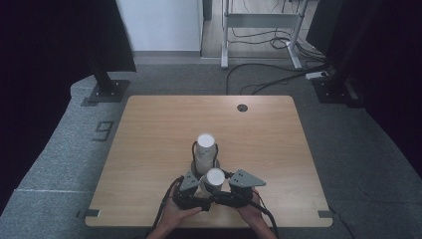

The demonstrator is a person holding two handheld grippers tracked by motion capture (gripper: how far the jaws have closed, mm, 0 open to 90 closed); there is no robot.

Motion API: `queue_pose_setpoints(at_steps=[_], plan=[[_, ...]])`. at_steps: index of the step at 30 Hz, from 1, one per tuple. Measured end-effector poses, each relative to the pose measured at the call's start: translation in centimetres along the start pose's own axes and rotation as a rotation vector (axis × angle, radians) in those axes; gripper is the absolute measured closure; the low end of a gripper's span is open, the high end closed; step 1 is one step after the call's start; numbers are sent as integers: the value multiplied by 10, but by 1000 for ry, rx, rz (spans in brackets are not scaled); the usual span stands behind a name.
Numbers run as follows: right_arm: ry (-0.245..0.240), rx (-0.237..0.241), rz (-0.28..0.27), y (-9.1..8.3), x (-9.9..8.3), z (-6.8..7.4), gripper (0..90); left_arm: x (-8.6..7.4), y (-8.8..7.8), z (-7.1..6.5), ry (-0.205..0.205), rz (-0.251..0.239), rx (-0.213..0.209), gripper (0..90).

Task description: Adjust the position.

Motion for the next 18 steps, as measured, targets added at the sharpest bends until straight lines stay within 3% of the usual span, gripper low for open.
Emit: queue_pose_setpoints(at_steps=[18], plan=[[-5,27,-28,-5,4,6,332,-5,-6,4,-14,-3,12,144]])
Point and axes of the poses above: each handheld gripper's, and its own axes: y roughly forward along the jaws, x roughly out of its top, z roughly to its left, the point moved 7 cm from there along y, roughly forward along the jaws, and after that the axes turned 8 degrees about y, right-handed, at the moved point
